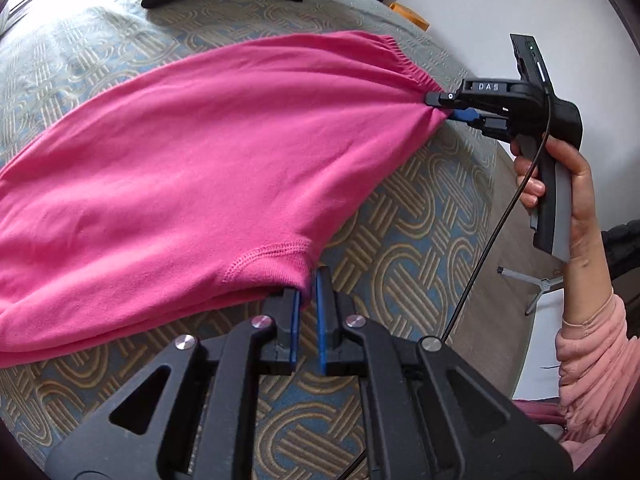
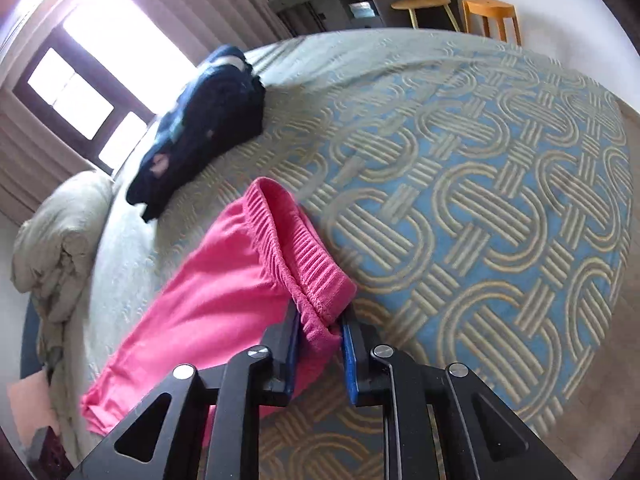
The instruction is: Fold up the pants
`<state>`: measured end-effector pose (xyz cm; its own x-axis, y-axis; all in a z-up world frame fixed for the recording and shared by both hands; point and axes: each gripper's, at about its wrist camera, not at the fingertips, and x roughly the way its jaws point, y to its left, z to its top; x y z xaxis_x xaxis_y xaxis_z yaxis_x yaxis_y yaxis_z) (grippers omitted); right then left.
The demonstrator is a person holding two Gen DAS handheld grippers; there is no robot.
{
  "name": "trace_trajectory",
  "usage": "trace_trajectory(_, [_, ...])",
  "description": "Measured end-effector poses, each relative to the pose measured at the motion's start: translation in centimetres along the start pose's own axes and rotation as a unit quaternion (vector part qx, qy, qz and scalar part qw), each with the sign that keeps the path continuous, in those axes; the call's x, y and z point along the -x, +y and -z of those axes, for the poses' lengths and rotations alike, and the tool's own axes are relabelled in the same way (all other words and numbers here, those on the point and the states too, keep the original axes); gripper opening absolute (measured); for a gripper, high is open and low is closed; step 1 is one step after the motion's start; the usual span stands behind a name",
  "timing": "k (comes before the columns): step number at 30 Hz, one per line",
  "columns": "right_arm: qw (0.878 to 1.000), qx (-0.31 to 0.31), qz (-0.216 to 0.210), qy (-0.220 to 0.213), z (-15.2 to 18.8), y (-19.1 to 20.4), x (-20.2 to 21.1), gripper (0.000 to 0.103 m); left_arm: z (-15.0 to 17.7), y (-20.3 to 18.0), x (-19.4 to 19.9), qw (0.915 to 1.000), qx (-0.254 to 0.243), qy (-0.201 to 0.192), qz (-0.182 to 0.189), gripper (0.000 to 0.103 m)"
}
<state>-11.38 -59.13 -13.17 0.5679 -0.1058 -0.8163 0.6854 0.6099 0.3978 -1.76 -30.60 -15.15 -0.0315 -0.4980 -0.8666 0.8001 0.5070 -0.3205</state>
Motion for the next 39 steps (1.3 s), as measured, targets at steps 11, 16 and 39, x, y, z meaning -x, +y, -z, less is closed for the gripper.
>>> trace_trajectory(11, [0.956,0.112,0.244,-0.116,1.9,8.0,4.3,0.074,3.3,11.9,13.1,0.9816,0.106,-0.129,-0.092,0.048])
trace_trajectory(16, [0.940,0.178,0.238,-0.167,2.6,13.8,5.7,0.074,10.7,23.7,20.1,0.9157,0.299,-0.192,-0.187,0.048])
trace_trajectory(39, [0.886,0.451,-0.106,-0.018,14.2,43.9,1.3,0.074,18.2,40.5,22.7,0.8428,0.438,-0.244,-0.196,0.035])
